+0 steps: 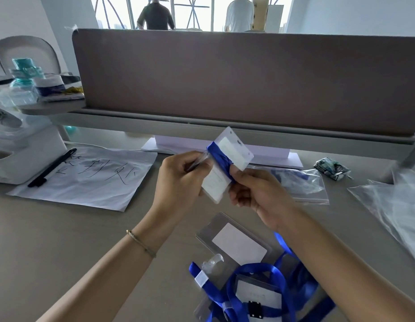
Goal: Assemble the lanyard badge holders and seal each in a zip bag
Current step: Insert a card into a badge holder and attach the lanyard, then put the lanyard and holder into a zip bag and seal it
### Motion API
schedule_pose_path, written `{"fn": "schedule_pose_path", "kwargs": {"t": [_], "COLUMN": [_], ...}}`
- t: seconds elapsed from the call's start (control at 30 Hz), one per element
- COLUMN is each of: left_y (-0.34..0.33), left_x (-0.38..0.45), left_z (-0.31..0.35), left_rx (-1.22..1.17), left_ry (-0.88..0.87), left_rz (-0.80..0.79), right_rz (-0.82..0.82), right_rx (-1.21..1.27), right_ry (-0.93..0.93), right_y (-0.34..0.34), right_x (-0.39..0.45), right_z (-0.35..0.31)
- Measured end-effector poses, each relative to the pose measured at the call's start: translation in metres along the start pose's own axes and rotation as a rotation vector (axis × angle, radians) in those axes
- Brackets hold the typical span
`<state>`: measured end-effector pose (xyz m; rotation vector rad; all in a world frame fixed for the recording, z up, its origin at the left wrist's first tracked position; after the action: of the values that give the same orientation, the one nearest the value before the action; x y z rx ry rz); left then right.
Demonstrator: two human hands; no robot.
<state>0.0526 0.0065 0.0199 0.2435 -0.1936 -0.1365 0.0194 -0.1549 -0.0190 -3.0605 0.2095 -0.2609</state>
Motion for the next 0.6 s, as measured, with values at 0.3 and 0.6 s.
{"fn": "schedule_pose_path", "kwargs": {"t": [0.3, 0.6], "left_y": [-0.024, -0.078], "left_x": [-0.015, -0.070], "left_z": [-0.001, 0.007], "left_rx": [0.578, 0.608], "left_ry": [0.008, -0.218], "left_rz": [-0.087, -0.198], "right_rz": [0.096, 0.280], "right_rx": [-0.150, -0.280], "right_ry": [0.083, 0.146], "right_y": [0.031, 0.118], "right_x": [-0.014, -0.104], "right_z": [-0.007, -0.039]}}
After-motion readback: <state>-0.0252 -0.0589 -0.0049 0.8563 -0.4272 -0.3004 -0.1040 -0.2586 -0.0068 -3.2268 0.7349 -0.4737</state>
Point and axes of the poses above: each hand's wrist, its own x-axis towards the middle knuckle, its own y-axis out of the back of the hand, z = x × y, the point moved 5 cm from there along x, towards the middle knuckle, and after that the axes turned 14 degrees about y, right-handed, at the moved point
